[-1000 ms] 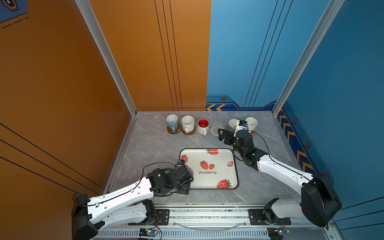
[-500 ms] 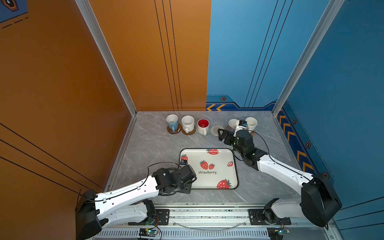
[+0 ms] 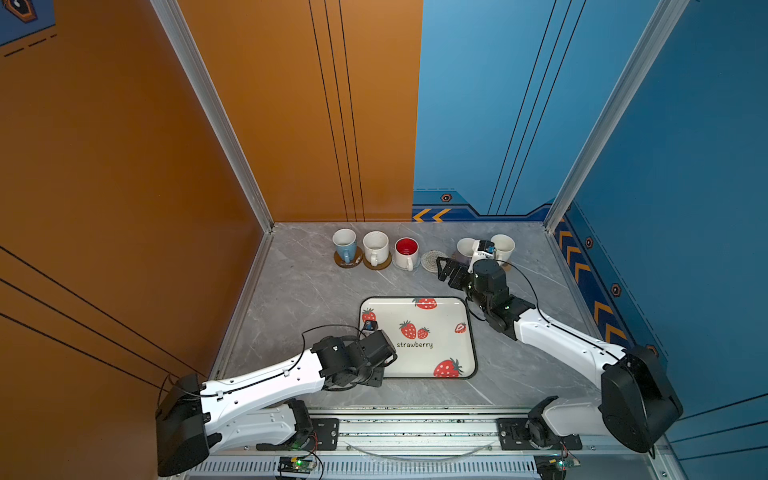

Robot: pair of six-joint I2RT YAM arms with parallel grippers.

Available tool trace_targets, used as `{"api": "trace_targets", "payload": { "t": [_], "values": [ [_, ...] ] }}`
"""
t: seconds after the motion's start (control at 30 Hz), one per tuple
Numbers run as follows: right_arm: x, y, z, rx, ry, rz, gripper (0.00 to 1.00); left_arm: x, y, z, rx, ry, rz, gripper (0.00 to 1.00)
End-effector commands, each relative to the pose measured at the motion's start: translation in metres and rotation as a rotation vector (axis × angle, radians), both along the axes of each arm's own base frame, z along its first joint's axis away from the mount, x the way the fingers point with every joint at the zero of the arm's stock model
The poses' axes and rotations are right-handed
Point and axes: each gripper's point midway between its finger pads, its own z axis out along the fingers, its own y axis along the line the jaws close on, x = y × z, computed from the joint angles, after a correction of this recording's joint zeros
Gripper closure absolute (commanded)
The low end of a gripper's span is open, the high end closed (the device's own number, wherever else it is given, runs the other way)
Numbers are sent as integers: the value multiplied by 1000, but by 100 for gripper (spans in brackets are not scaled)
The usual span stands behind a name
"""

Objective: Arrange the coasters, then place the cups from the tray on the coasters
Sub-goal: 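Close the left gripper on the light-blue mug rim and lift it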

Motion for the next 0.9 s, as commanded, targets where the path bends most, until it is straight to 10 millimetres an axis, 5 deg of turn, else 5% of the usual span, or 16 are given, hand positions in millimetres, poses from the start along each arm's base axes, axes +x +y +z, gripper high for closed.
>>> {"api": "trace_targets", "payload": {
  "t": [0.0, 0.87],
  "values": [
    [3, 2, 4, 23, -9, 7, 1, -2, 3, -8, 23, 9, 8, 53],
    [5, 1, 2, 28, -4, 6, 1, 2, 5, -21, 41, 26, 12, 76]
  ]
}}
